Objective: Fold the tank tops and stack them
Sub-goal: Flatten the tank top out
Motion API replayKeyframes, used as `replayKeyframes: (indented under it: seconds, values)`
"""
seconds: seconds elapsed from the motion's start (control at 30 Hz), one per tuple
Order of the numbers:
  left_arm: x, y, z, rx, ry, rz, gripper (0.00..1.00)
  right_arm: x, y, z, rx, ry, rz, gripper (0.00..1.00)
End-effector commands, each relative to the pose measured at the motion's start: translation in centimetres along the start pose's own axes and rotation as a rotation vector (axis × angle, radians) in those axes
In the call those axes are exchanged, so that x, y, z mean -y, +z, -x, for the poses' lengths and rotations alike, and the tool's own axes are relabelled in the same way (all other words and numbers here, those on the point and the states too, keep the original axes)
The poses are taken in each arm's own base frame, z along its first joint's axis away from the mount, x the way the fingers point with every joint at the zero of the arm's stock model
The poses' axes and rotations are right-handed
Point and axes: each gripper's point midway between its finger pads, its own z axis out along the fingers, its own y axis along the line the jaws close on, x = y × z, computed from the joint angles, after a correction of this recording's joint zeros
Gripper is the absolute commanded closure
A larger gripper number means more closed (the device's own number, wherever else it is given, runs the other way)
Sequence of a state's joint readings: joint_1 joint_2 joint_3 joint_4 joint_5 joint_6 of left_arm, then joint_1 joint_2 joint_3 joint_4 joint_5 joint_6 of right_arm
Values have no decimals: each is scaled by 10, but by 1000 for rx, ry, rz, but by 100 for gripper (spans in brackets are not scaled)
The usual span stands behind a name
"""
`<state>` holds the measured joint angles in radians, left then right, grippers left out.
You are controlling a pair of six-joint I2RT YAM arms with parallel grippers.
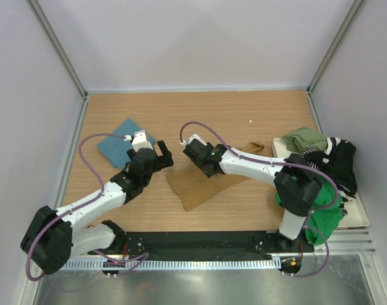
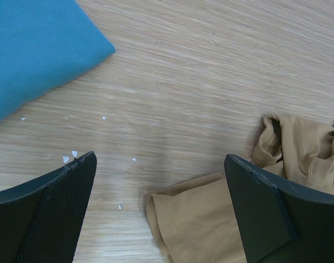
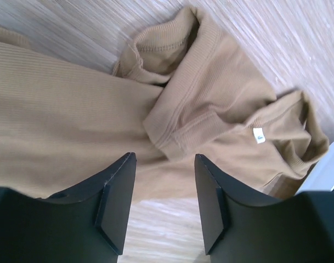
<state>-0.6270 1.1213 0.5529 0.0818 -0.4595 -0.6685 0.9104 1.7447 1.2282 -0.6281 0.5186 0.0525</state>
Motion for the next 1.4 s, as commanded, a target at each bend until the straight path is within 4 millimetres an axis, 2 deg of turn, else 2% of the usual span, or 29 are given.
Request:
replayKeyframes:
  seconds: [0.0,0.2,0.3,0.37,0.47,0.5,0.57,0.6,0.67,0.7,0.73,0.8,0.83,0.9,0.93,1.0,1.03,1.07,1.13,1.37]
  values:
    - [11,1,20,53,-10,-24,1,7,3,10,-5,-152,-38,48]
    - [12,0,22,54,-13,-27,0,9,21,-4,-107,-232,-105,52]
    - [12,-1,23,57,-16,-29,0,16,27,-1,-95,-227,-173,62]
    - [12,-1,23,58,-17,-28,0,16,28,-2,-89,-245,-174,64]
    - [11,-2,24,61,-19,-28,0,20,29,6,-51,-216,-205,82]
    - [11,-2,24,61,-19,-28,1,20,27,13,-21,-192,-206,95]
    - [12,-3,24,61,-21,-34,0,19,18,18,34,-130,-178,99]
    - [13,-2,24,61,-22,-37,0,26,-1,37,124,-51,-159,99]
    - [29,-3,22,43,-7,-124,0,28,-27,54,234,61,-88,99]
    - [37,0,15,17,11,-164,0,42,-61,68,334,129,-59,99]
    - [54,-3,6,-35,23,-257,1,47,-78,75,385,162,-33,99]
    - [71,-1,4,-61,38,-330,0,61,-112,85,487,227,-2,99]
    - [75,2,-6,-98,49,-346,0,79,-140,89,557,273,-8,99]
    - [85,1,-11,-128,52,-399,1,100,-170,90,625,324,-27,98]
    - [88,1,-13,-133,54,-416,0,115,-191,88,680,364,-32,98]
    - [92,-3,-15,-142,59,-449,0,121,-204,84,721,385,-19,97]
    - [95,-5,-11,-126,56,-464,0,128,-217,82,760,408,-13,98]
    - [99,-11,-14,-141,57,-501,1,128,-218,79,765,438,-5,98]
    - [106,-17,-9,-119,57,-545,0,136,-225,75,779,474,-22,98]
    - [112,-26,-11,-122,69,-595,0,155,-227,67,737,535,-110,98]
